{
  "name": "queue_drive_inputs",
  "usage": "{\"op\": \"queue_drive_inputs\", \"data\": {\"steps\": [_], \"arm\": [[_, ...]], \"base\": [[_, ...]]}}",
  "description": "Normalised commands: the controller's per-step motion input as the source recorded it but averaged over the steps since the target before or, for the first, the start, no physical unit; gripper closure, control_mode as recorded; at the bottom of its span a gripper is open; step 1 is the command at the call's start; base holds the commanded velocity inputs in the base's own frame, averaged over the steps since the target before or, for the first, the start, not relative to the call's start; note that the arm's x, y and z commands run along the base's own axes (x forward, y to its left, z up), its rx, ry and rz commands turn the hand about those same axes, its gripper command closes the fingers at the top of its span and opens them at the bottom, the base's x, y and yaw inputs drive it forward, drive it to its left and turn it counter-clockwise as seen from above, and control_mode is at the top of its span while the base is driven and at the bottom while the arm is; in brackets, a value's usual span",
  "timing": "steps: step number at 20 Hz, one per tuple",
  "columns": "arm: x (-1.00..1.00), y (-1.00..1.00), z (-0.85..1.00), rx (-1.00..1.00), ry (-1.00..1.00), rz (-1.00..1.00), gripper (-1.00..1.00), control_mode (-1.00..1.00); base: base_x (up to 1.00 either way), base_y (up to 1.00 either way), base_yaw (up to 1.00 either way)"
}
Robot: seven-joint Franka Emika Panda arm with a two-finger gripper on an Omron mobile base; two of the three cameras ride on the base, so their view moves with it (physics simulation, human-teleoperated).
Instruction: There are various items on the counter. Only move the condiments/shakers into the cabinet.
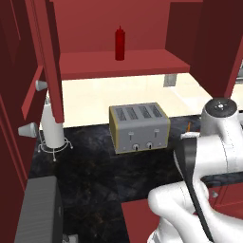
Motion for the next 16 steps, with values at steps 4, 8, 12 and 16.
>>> {"op": "queue_drive_inputs", "data": {"steps": [4,8,12,16], "arm": [[0.0,-0.52,-0.16,0.02,-0.06,0.08,-1.0,-1.0],[0.0,-0.56,-0.12,0.03,-0.09,0.08,-1.0,-1.0],[0.0,-0.62,-0.11,0.05,-0.11,0.11,-1.0,-1.0],[0.0,-0.62,-0.14,0.01,-0.09,0.2,-1.0,-1.0]], "base": [[0.0,0.0,0.0],[0.0,0.0,0.0],[0.0,0.0,0.0],[0.0,0.0,0.0]]}}
